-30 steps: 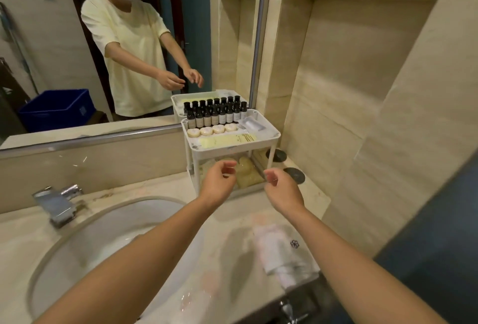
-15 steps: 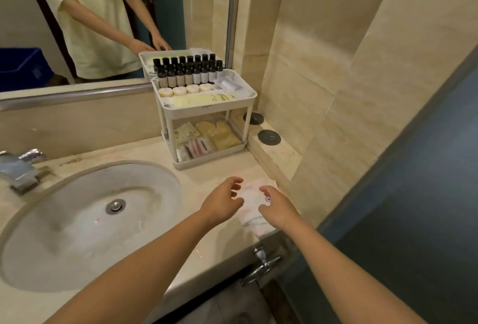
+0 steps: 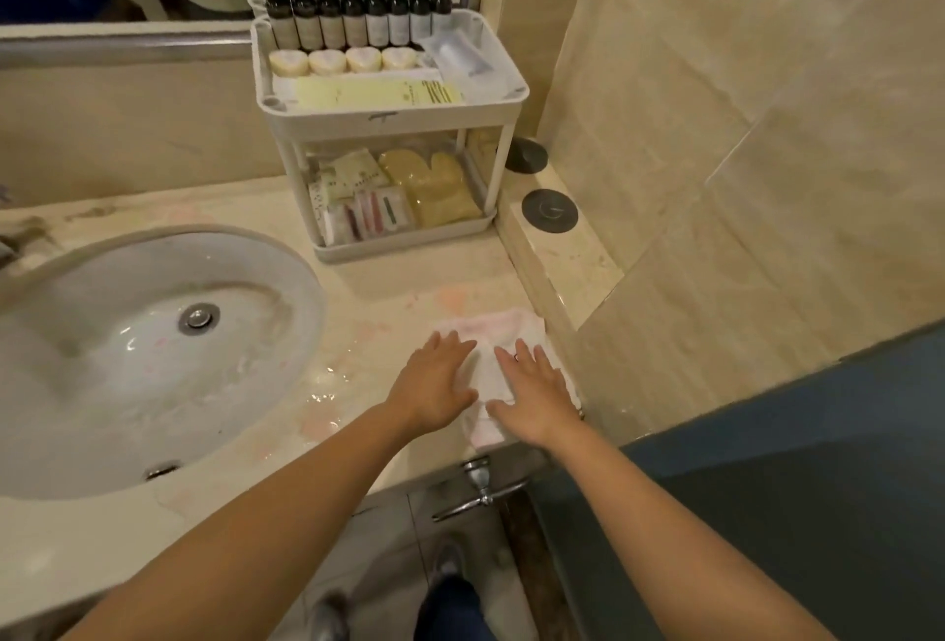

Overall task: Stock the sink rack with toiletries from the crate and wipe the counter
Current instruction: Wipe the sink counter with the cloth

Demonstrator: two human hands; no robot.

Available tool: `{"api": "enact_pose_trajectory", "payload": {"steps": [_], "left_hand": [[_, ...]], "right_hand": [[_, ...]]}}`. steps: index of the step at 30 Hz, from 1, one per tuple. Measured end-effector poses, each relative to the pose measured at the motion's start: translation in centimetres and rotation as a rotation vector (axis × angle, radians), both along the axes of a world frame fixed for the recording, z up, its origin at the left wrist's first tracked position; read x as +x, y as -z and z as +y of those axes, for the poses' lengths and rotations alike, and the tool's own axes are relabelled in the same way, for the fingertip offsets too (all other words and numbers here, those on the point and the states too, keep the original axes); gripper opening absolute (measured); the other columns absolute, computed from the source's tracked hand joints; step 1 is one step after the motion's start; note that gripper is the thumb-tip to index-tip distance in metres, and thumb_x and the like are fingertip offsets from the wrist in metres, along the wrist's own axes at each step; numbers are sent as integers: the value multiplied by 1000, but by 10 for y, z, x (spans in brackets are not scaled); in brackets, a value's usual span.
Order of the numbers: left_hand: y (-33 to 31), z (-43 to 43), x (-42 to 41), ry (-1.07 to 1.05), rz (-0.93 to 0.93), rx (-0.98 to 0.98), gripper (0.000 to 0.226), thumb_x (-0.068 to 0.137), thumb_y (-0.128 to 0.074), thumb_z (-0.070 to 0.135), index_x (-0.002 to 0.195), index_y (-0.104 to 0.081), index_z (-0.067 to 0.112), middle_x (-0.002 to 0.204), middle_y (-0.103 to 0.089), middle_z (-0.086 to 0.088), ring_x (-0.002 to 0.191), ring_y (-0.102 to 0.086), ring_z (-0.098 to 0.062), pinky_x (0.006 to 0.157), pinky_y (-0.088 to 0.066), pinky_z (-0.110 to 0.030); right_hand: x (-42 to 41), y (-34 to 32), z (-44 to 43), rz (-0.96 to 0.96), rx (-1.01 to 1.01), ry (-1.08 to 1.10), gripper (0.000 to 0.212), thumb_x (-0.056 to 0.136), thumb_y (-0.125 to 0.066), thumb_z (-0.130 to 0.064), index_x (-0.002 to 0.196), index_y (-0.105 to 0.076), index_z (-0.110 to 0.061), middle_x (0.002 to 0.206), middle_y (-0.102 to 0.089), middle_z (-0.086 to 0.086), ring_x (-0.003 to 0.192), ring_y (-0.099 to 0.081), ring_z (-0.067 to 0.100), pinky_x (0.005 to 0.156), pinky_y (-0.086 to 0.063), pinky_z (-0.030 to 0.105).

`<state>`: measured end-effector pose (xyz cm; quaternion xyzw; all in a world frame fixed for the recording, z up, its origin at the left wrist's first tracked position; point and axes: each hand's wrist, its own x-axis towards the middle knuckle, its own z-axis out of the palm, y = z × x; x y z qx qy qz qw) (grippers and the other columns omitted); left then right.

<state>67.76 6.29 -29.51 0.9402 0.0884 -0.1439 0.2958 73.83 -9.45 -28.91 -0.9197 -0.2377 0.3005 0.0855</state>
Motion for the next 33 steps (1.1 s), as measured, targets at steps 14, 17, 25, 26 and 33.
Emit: {"api": "enact_pose_trajectory", "payload": {"steps": [14, 17, 25, 26, 33], "left_hand": [[32, 0, 32, -123, -201, 292, 34, 98, -46, 25, 130, -56, 30, 144, -42, -8, 144, -20, -34, 119, 4, -44], [29, 4, 44, -187, -204, 307, 27, 91, -54, 23, 115, -65, 26, 112, -57, -1, 118, -42, -29, 112, -23, -34], [19, 13, 53, -205, -243, 316, 19, 91, -54, 25, 95, -73, 29, 94, -63, 2, 93, -56, -23, 81, -32, -31], [18, 15, 55, -225, -240, 316, 20, 90, -54, 25, 95, -73, 29, 95, -63, 3, 93, -56, -23, 80, -31, -31], [21, 37, 65, -328, -224, 346, 20, 89, -55, 23, 96, -72, 29, 93, -62, 3, 92, -56, -23, 79, -33, -32]], "right_hand": [[31, 34, 4, -16, -85, -286, 81, 96, -33, -61, 148, 25, -38, 142, 48, -4, 137, 42, 23, 115, 19, 53], [35, 32, 7, -7, -88, -298, 80, 97, -32, -60, 148, 26, -38, 141, 48, -5, 138, 41, 23, 114, 19, 54], [44, 28, 18, 17, -113, -325, 76, 99, -30, -58, 149, 24, -38, 149, 44, -3, 138, 42, 22, 113, 20, 54], [46, 28, 21, 21, -112, -328, 75, 99, -29, -57, 149, 24, -38, 151, 43, -3, 138, 41, 22, 113, 20, 54], [62, 30, 47, 12, -107, -370, 73, 100, -28, -56, 149, 23, -40, 153, 40, -3, 140, 39, 23, 115, 18, 56]]}}
